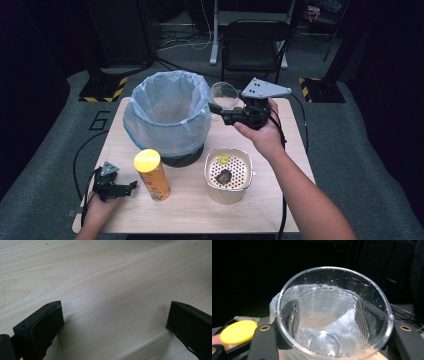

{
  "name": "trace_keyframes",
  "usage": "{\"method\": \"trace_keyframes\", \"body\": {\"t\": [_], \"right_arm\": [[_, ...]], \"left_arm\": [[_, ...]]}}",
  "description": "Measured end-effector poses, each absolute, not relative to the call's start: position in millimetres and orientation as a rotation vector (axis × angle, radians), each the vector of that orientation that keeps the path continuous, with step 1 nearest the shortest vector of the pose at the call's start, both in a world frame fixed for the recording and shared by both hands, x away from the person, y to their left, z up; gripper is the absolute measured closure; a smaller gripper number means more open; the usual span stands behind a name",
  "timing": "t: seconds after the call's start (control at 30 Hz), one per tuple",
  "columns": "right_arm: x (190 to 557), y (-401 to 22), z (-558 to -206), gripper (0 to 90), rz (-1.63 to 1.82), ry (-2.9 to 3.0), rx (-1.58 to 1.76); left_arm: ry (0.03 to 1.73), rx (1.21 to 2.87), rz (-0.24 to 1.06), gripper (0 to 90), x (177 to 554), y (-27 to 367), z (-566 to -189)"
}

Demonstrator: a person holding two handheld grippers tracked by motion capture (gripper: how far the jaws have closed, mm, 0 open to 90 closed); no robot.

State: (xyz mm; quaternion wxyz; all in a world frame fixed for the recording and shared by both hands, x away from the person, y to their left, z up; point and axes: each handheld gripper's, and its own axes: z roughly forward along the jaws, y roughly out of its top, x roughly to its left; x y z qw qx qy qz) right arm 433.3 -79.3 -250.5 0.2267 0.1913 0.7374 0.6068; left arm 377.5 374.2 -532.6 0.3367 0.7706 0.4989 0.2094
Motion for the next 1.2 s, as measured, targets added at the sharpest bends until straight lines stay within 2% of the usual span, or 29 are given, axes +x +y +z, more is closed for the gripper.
{"method": "trace_keyframes", "body": {"t": [0.43, 0.87, 1.2], "right_arm": [[458, -48, -222, 35.5, 1.672, 2.025, 0.524], [471, -4, -228, 35.1, 1.693, 2.073, 0.485], [480, 26, -234, 34.7, 1.699, 2.108, 0.489]], "left_arm": [[1.300, 2.007, 0.547, 0.7, 378, 374, -533], [1.302, 2.008, 0.550, 1.1, 378, 374, -532], [1.279, 2.022, 0.545, 7.0, 369, 374, -530]]}}
